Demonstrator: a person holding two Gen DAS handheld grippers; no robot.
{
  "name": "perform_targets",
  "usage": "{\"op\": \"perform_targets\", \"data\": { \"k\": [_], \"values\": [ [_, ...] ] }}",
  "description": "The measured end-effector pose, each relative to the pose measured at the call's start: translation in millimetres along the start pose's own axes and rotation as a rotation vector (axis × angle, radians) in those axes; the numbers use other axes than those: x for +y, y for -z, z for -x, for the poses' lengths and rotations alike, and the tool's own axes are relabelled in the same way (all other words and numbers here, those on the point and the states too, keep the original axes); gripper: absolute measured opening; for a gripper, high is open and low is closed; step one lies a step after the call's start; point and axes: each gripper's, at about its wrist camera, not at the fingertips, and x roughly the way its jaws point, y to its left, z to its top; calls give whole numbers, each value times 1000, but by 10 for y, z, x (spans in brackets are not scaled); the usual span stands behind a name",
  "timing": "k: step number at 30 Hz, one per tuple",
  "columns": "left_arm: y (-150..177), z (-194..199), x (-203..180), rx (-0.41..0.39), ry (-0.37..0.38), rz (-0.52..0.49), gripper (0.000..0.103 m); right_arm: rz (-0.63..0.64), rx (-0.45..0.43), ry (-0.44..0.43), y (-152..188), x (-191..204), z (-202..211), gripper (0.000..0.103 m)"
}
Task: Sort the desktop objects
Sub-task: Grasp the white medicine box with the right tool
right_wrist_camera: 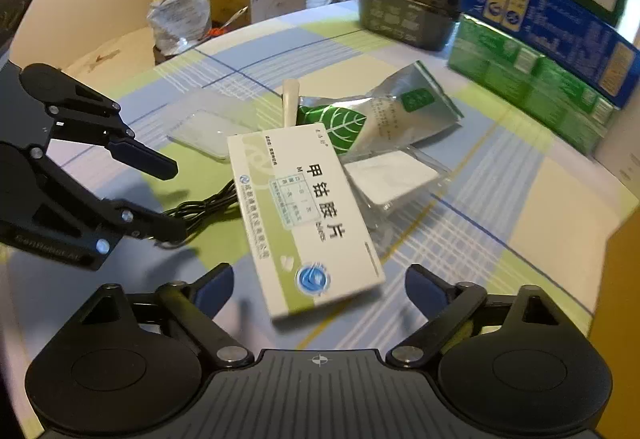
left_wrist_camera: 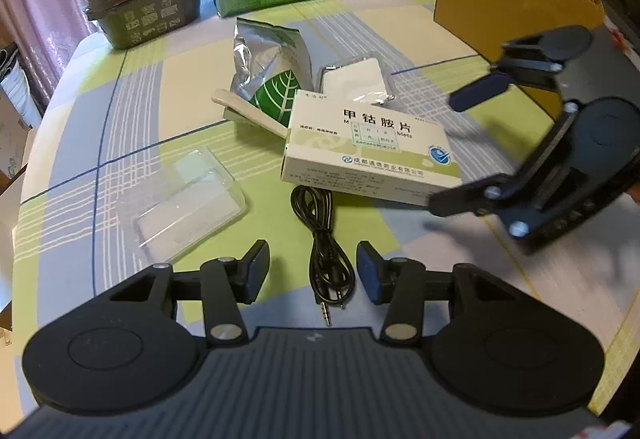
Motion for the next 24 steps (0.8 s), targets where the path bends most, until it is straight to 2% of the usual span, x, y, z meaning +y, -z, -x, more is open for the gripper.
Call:
{"op": "perform_targets", "data": {
  "k": [5, 10, 13, 17, 18, 21, 24],
  "values": [
    [3, -95, 2, 6, 17, 6, 42, 19, 24, -9, -51, -21, -134, 77],
    [15, -133, -40, 19, 34, 2, 21, -29, 60, 24, -16, 47, -43, 73],
    [20, -101, -76, 39, 28, -13, 21, -149, 87, 46, 72, 65, 124, 73],
    [43, -38, -91, 43, 25, 0, 21, -374, 149, 155, 314, 80, 395, 73],
    [53, -30, -92, 44, 24, 1, 21, -405, 148, 159, 373, 92, 452, 72],
    [90, -12, -117, 50, 27, -3, 21, -426, 120, 128, 502, 152, 573, 73],
    [127, 0, -117, 47, 31, 3, 23, -381, 99, 146, 520, 161, 598, 77]
  ]
}}
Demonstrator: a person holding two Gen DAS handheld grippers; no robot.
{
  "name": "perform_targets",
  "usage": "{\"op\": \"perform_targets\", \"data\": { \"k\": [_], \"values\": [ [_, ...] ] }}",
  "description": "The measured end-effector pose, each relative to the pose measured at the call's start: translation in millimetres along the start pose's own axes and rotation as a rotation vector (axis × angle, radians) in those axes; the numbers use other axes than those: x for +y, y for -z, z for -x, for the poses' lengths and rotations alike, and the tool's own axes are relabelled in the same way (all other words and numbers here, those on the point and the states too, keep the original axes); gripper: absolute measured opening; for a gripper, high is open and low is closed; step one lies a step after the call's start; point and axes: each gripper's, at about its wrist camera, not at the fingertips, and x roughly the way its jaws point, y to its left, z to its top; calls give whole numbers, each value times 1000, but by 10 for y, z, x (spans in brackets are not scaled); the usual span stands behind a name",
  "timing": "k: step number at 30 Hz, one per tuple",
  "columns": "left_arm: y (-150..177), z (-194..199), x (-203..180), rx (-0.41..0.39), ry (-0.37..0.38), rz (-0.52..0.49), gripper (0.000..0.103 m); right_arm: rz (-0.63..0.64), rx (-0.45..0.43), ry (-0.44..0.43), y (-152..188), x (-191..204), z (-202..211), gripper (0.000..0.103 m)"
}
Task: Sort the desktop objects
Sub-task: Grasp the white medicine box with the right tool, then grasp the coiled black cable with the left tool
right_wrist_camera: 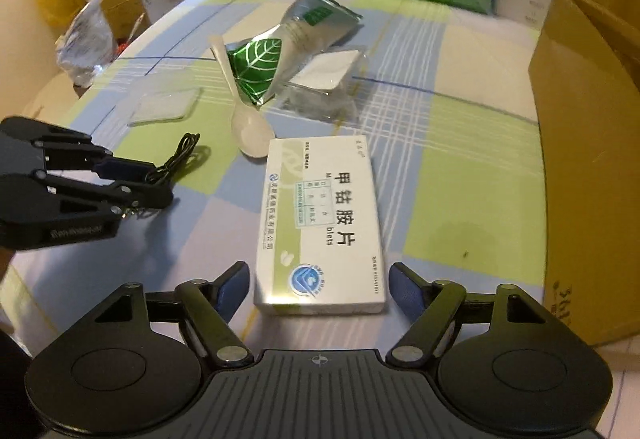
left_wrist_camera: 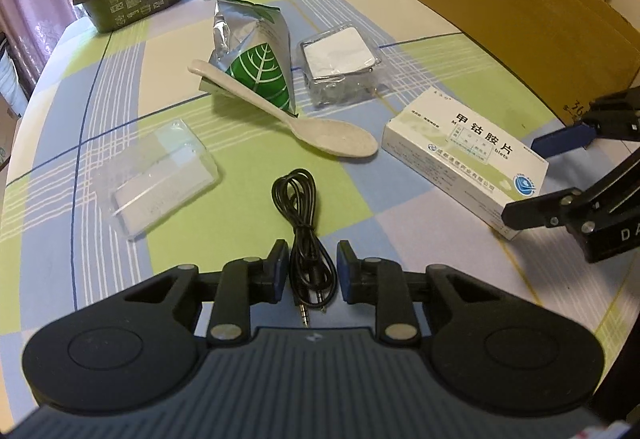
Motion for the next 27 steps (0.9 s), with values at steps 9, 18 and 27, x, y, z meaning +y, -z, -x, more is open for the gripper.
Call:
{"op": "perform_targets", "data": {
  "k": [9, 18, 27],
  "values": [
    [-5, -46, 62, -24, 2, 37, 26, 27, -21, -4, -123, -23, -227, 79],
    [-59, -102, 133, -46, 0, 80, 25, -9, -53, 4, -155, -22, -329, 79],
    [-75, -86, 63, -26, -16, 47, 11, 5, -47, 25, -119, 6, -337, 69]
  ]
}}
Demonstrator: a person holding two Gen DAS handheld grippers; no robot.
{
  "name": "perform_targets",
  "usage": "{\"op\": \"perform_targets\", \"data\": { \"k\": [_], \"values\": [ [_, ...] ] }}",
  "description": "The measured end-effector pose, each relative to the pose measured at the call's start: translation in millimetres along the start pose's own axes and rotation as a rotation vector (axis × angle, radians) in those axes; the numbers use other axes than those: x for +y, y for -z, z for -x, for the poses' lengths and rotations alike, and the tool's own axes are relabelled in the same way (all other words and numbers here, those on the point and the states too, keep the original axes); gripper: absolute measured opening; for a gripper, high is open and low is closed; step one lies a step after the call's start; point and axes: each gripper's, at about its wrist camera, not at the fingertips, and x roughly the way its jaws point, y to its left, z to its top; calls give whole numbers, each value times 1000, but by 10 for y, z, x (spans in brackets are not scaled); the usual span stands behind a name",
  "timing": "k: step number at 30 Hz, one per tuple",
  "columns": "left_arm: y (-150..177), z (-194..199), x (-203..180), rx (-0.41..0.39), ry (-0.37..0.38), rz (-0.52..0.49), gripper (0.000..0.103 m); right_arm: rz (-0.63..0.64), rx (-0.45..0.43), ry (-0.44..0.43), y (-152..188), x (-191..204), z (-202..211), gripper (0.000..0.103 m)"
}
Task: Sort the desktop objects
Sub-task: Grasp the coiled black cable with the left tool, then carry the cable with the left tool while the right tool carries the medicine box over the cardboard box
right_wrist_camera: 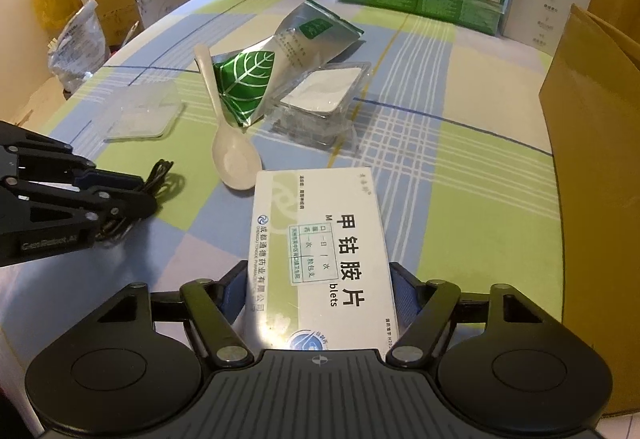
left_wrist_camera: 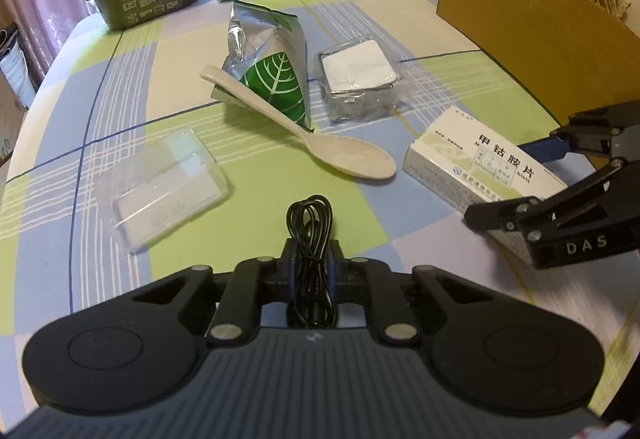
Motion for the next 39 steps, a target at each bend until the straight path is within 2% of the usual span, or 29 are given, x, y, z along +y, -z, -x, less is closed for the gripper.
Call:
{"op": "perform_targets", "data": {
  "k": [9, 18, 24, 31, 39],
  "values": [
    [-43, 243, 1, -24, 5, -3, 10, -61, -52, 16, -15, -19, 248, 68],
    [-117, 421, -139, -56, 57, 16, 10, -143, -89, 23, 24, -133, 576, 68],
    [-156, 509, -277, -61, 60, 6, 10, -173, -109, 38, 67, -203, 749, 68],
    [-352, 747, -484, -97, 65, 9, 10, -195, -174, 61, 39, -289, 1136, 68],
    [-677, 1089, -952, -157, 100, -30, 10, -220, -249, 115, -26, -521, 1702, 68]
  ]
}}
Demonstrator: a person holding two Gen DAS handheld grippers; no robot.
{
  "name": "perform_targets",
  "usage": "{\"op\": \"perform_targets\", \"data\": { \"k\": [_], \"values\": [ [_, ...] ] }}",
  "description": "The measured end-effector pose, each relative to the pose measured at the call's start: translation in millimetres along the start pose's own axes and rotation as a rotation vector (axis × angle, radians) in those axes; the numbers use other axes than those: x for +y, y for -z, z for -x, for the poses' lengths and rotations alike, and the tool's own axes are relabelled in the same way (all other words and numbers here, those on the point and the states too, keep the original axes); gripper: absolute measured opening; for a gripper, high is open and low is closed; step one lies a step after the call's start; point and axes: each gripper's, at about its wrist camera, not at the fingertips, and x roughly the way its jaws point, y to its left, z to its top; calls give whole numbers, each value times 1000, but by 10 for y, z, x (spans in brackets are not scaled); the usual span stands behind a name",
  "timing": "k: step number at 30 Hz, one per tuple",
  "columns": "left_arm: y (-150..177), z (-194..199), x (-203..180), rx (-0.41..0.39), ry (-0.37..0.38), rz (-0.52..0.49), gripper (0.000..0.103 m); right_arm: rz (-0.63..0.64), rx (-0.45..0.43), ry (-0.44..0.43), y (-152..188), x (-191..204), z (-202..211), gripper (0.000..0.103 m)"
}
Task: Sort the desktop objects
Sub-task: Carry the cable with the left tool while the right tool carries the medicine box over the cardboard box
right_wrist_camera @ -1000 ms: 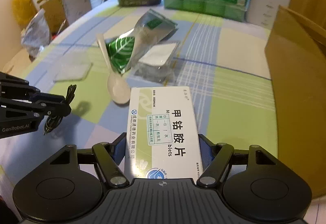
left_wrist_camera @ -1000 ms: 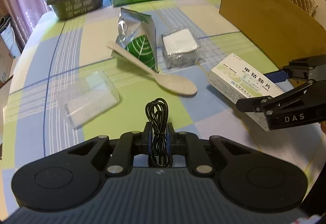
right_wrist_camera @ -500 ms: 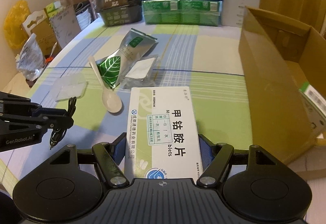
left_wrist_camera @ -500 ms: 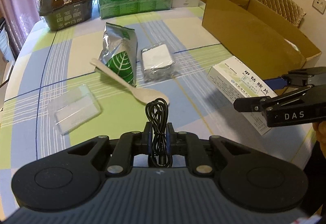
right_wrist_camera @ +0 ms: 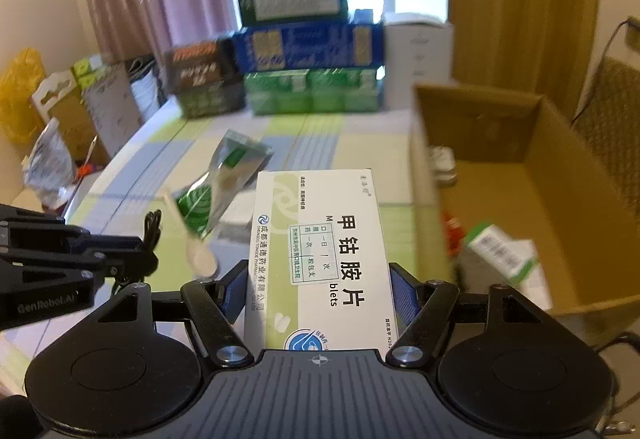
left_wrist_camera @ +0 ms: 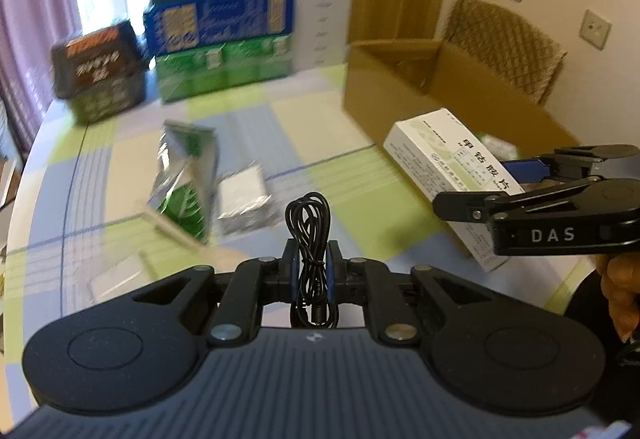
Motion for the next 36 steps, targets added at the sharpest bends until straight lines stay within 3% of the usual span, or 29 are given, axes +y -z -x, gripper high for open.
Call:
{"op": "perform_targets", "data": {
  "k": [7, 19, 36],
  "values": [
    [-318, 44, -551, -43, 63, -47, 10, -25, -54, 69, -173, -409, 368, 68],
    [-728, -119, -1370, -61, 161, -113, 10, -79, -58, 170, -203, -1163, 652, 68],
    [-1002, -508, -1711, -35, 192, -142, 10, -120, -37, 217, -203, -1756, 599, 68]
  ]
}}
